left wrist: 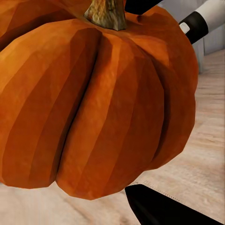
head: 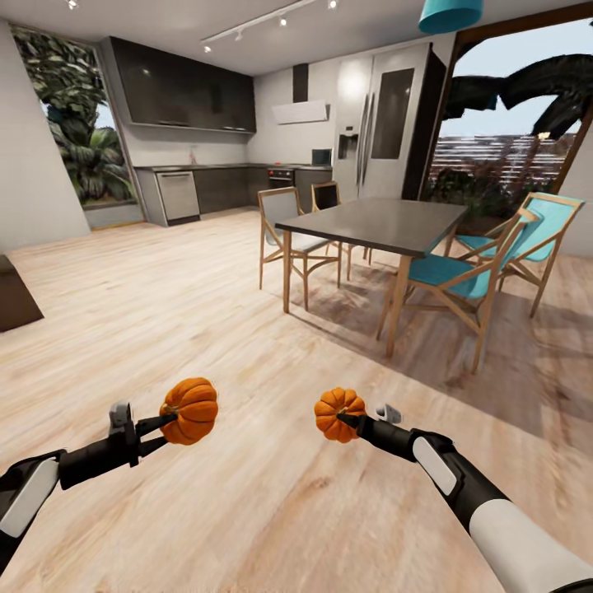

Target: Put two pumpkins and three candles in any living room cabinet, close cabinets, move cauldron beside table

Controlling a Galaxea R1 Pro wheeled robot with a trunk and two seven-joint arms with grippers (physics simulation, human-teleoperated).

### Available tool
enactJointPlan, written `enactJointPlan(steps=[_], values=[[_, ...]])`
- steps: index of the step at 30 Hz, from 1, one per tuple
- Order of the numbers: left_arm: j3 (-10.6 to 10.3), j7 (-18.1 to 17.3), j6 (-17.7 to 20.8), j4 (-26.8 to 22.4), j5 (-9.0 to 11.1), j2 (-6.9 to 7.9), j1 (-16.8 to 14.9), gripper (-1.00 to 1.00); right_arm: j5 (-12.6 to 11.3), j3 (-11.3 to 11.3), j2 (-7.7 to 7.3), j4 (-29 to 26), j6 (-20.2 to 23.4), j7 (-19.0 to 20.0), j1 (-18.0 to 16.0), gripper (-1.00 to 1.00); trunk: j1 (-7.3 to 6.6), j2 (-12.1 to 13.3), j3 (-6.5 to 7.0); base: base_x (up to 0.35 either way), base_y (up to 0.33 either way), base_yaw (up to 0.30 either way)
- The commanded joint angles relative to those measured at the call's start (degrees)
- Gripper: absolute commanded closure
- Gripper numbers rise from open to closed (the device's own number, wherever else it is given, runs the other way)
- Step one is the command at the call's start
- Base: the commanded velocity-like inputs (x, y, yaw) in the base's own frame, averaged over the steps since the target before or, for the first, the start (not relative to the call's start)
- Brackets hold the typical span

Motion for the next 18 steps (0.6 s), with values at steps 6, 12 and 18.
enactJointPlan(steps=[6, 12, 18], values=[[0.1, -0.1, 0.5, 0.0, 0.6, 0.02, 0.0, 1.0, -0.6, 0.2, -0.05, -0.1, 0.2, -0.1, 0.0, 1.0, -0.02, 0.0, -0.25, 0.009, 0.0, 0.269], [0.1, -0.1, 0.5, 0.0, 0.6, 0.04, -0.1, 1.0, -0.5, 0.2, -0.07, -0.2, -2.2, -0.1, 0.0, 1.0, -0.02, 0.0, -0.46, 0.193, 0.096, 0.268], [0.1, -0.1, 0.5, 0.0, 0.6, 0.04, -0.1, 1.0, -0.6, 0.2, -0.04, -0.2, -2.4, -0.1, 0.0, 1.0, -0.02, 0.0, -0.55, 0.265, 0.154, 0.095]])
